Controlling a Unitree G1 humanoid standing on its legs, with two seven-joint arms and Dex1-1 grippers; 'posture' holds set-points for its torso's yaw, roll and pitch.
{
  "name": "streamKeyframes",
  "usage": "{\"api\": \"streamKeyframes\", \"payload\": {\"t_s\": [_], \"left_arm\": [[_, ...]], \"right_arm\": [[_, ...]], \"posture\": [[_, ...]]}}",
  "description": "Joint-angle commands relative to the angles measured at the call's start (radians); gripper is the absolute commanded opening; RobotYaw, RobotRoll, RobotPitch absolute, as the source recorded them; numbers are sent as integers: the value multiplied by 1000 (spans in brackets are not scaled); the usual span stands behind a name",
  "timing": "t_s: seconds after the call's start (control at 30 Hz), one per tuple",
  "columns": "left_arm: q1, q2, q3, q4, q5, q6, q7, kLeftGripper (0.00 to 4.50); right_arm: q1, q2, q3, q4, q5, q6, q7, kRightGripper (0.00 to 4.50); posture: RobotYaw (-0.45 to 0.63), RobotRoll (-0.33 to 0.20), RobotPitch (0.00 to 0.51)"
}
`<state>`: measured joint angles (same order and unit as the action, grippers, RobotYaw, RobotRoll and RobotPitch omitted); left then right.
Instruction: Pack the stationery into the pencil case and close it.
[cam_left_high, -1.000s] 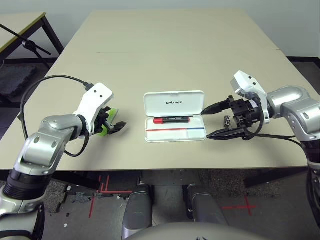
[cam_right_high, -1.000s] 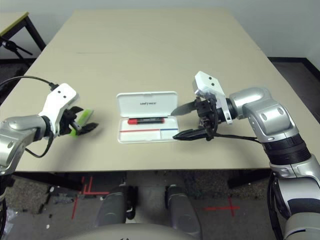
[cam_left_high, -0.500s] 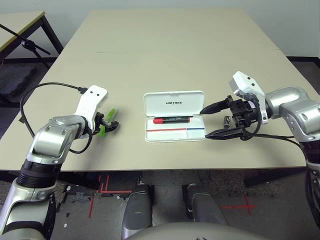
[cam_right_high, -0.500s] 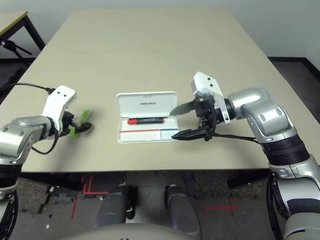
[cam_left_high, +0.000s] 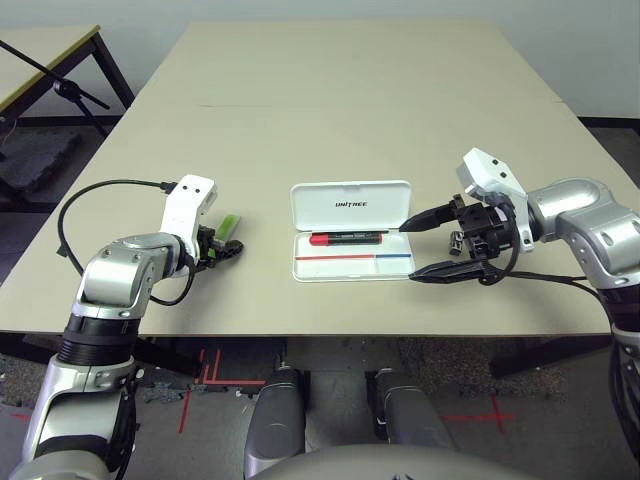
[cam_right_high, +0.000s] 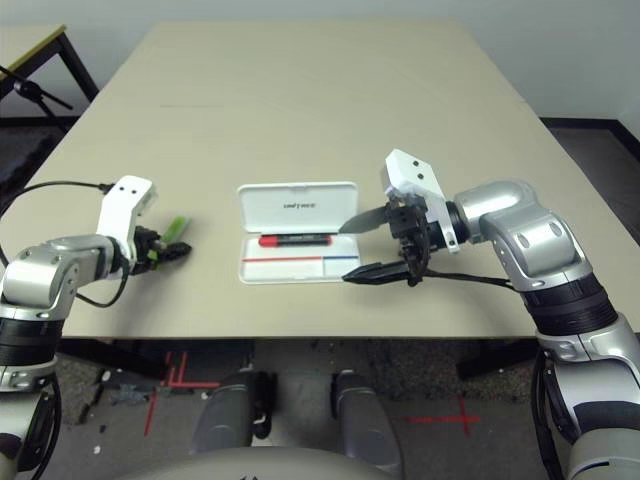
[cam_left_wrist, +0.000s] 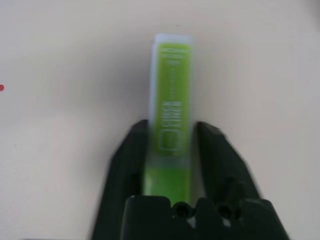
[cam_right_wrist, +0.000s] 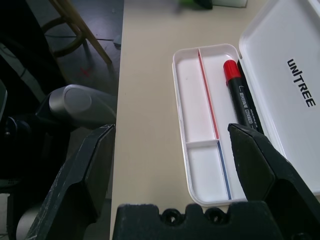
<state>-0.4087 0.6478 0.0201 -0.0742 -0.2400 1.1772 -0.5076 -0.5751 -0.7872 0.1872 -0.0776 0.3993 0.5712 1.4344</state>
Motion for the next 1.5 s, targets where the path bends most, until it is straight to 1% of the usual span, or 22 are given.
{"api": "streamKeyframes", "payload": {"t_s": [0.03,0.17,0.3,0.37,0.4,0.47,0.5,0.6,0.67,0.77,0.83,0.93,1.03,1.27,1.43,1.5], "left_arm": [[7,2,-12,38,-2,16,0,1083],[6,28,-18,27,-1,-12,-21,1083],[27,141,-66,-45,12,-169,-134,1083],[34,185,-68,-73,2,-221,-185,1083],[42,218,-65,-97,-7,-268,-232,1083],[57,259,-62,-123,-17,-348,-301,1083],[72,292,-53,-147,-34,-386,-357,1083],[92,344,-30,-191,-73,-448,-457,1083],[112,387,-28,-266,-111,-484,-546,1083],[148,427,-40,-363,-159,-513,-638,1083],[160,440,-54,-409,-177,-518,-672,1083],[128,433,-134,-434,-125,-528,-664,1083],[72,399,-211,-416,-74,-548,-651,1083],[-93,274,-388,-303,66,-607,-654,1083],[-211,166,-465,-226,97,-605,-678,1083],[-235,139,-487,-201,112,-610,-686,1083]], "right_arm": [[-1,-4,18,-3,-8,-14,2,4500],[-4,-1,20,3,-15,-20,3,4500],[-8,0,24,14,-20,-28,4,4500],[-10,0,25,20,-23,-31,6,4500],[-11,0,25,24,-26,-35,7,4500],[-16,2,27,33,-31,-40,8,4500],[-18,3,28,40,-33,-44,9,4500],[-22,4,33,54,-38,-54,10,4500],[-26,5,37,68,-45,-63,11,4500],[-30,3,44,84,-54,-70,16,4500],[-33,0,50,94,-59,-72,24,4500],[-29,-5,51,104,-66,-77,28,4500],[-29,-9,54,117,-76,-87,30,4500],[-36,-16,53,148,-106,-106,36,4500],[-22,-35,51,149,-118,-113,43,4500],[-19,-41,49,147,-119,-111,45,4500]], "posture": [[33,0,105],[36,0,105],[37,0,104],[37,0,104],[37,0,104],[38,0,101],[38,0,101],[38,0,100],[39,0,99],[40,0,97],[39,0,96],[39,0,93],[40,0,90],[26,0,85],[10,0,83],[2,0,81]]}}
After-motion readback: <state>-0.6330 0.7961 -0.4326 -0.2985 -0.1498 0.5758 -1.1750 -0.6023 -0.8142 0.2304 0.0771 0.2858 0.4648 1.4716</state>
